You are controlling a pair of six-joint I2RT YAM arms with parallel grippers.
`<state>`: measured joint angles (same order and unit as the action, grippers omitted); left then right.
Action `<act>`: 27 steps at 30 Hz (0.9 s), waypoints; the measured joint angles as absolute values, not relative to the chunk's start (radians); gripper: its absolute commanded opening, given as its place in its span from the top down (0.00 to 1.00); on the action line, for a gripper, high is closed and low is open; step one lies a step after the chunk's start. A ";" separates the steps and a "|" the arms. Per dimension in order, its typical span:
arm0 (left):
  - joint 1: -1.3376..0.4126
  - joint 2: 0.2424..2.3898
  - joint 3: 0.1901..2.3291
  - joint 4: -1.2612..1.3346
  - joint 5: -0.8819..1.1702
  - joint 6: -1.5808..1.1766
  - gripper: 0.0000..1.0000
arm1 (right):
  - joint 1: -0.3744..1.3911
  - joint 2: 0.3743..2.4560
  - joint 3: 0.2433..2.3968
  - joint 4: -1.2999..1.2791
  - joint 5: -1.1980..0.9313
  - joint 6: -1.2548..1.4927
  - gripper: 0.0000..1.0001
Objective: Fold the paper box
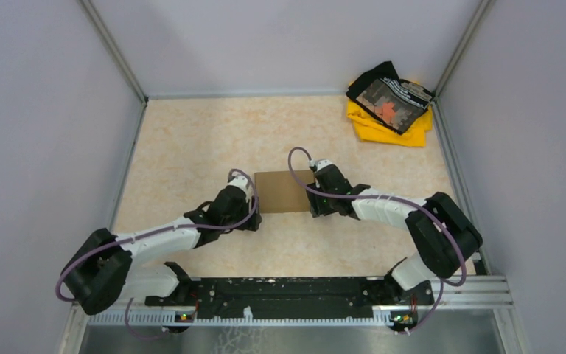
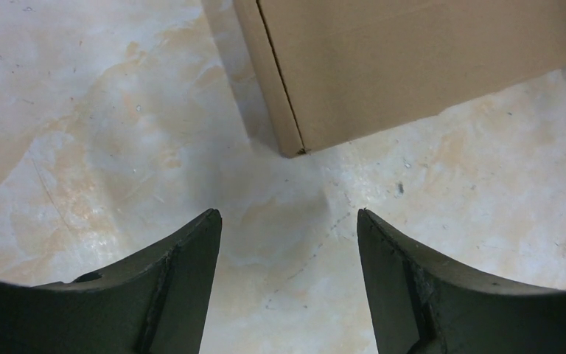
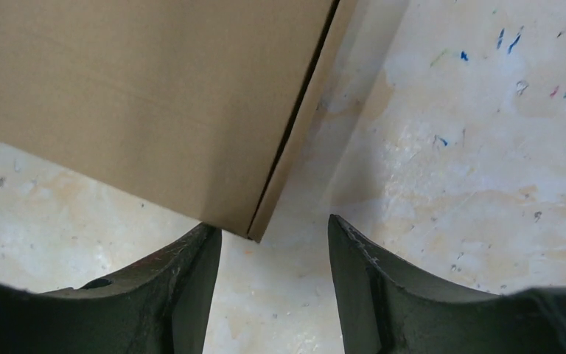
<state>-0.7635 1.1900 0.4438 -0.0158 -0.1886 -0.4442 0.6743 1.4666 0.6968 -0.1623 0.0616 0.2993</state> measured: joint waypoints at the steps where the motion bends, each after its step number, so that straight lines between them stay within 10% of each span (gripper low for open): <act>1: -0.764 1.208 0.451 -0.015 -0.197 -0.445 0.26 | 0.675 1.483 0.705 -0.152 0.065 0.300 0.46; 27: -0.608 1.584 0.725 0.076 -0.249 -0.377 0.26 | 0.668 1.686 0.874 -0.042 0.130 0.326 0.48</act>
<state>-0.6083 1.5837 0.7250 0.0761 -0.2493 -0.3771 0.6682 1.6863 0.8742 -0.0418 0.1299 0.3260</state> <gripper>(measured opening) 0.736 0.519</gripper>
